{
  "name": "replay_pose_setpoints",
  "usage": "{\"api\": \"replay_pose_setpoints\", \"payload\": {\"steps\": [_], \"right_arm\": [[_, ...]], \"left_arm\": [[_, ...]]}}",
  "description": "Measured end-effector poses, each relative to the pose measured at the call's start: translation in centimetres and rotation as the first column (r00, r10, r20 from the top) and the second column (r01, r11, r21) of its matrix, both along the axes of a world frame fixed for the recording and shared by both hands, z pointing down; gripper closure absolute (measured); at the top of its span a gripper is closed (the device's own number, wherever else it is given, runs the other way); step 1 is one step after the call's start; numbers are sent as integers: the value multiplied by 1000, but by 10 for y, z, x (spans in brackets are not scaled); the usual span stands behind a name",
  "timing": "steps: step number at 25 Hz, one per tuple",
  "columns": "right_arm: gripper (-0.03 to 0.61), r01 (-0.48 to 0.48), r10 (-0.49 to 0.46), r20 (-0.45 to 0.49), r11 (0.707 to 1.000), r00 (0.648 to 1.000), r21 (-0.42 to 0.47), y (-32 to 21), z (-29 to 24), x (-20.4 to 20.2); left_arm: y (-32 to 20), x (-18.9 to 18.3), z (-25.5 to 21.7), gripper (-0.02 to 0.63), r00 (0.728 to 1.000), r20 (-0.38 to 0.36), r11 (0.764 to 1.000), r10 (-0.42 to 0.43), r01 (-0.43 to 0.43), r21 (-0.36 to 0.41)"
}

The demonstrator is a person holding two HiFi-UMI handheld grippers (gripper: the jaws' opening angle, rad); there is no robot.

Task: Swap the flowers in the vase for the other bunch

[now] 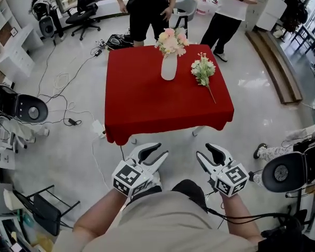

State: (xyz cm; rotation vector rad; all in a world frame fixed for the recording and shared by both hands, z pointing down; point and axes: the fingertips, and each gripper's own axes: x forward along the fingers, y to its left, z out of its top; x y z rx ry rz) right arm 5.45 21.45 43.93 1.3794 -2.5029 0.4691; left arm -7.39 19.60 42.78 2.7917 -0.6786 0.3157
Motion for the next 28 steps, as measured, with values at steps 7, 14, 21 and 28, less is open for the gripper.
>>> {"api": "replay_pose_setpoints", "payload": {"steps": [7, 14, 21, 28], "right_arm": [[387, 32, -32, -30, 999, 999, -6, -50, -4, -23], [382, 48, -48, -33, 999, 998, 2, -99, -6, -24], [353, 101, -101, -12, 995, 995, 2, -165, 2, -3], [324, 165, -164, 22, 986, 986, -10, -226, 0, 39]], "left_arm": [[-57, -21, 2, 445, 997, -8, 997, -82, 82, 7], [-123, -14, -5, 384, 985, -10, 984, -174, 174, 34], [-206, 21, -26, 304, 958, -17, 952, -288, 288, 99], [-298, 63, -43, 202, 908, -37, 904, -417, 418, 83]]}}
